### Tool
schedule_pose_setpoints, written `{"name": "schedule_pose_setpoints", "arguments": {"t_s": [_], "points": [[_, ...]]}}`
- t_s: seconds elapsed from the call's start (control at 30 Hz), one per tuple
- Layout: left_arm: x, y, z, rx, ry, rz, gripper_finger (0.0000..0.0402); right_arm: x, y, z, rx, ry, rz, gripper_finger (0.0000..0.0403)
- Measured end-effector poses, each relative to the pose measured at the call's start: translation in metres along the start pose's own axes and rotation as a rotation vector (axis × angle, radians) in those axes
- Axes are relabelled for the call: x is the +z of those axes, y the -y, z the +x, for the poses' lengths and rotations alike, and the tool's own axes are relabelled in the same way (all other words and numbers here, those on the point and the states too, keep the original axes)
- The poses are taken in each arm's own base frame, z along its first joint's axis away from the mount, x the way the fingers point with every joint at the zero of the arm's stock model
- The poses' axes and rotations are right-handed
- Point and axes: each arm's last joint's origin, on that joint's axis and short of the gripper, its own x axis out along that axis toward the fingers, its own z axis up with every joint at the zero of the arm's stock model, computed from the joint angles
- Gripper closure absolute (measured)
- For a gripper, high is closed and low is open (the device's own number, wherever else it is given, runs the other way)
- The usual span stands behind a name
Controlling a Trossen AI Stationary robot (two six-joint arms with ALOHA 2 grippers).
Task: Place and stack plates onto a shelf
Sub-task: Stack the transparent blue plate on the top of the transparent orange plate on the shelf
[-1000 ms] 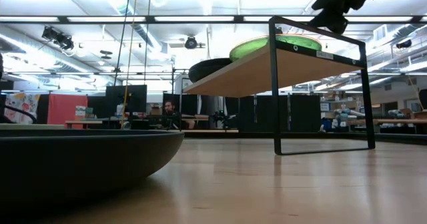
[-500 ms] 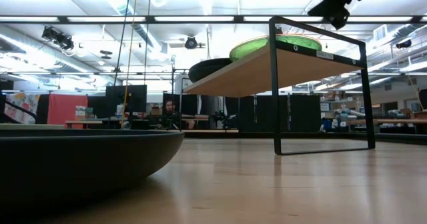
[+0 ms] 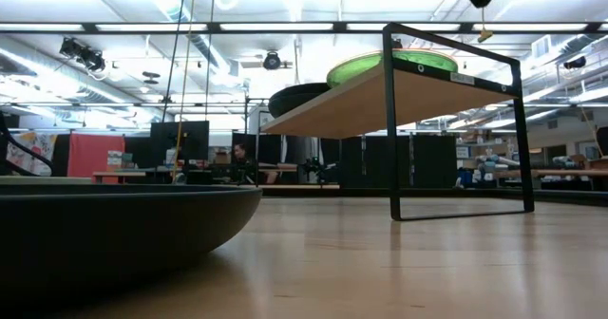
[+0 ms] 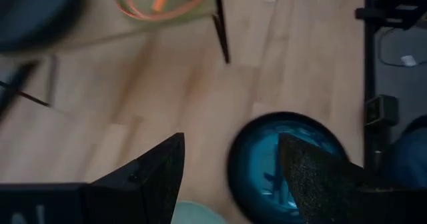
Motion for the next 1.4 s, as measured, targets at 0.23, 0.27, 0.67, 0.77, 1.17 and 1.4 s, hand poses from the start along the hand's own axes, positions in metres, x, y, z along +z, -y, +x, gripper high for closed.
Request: {"name": "schedule_pose_setpoints", "arguments": {"t_s": [0.23,0.27,0.67,0.77,1.17,1.4], "points": [[-0.032,0.017,0.044,-0.061,-0.075,-0.109,0.0154,-0.001,-0.009,0.0,0.017,0.016,-0.026,0.018],[-0.036,0.017,0.05,-0.065,-0.095,-0.133,0.0154,-0.001,-0.009,0.001,0.005,0.017,-0.029,0.018],[-0.088,0.009,0.124,-0.16,-0.337,-0.328,0.0154,-0.013,-0.016,0.03,-0.023,-0.093,-0.057,0.018],[-0.099,0.005,0.14,-0.209,-0.371,-0.377,0.0154,-0.015,-0.016,0.04,-0.03,-0.116,-0.059,0.018],[-0.133,-0.012,0.169,-0.21,-0.435,-0.537,0.0154,-0.021,-0.017,0.066,-0.028,-0.155,-0.087,0.018],[-0.126,-0.006,0.169,-0.275,-0.371,-0.577,0.0154,-0.021,-0.017,0.068,-0.023,-0.147,-0.087,0.018]]}}
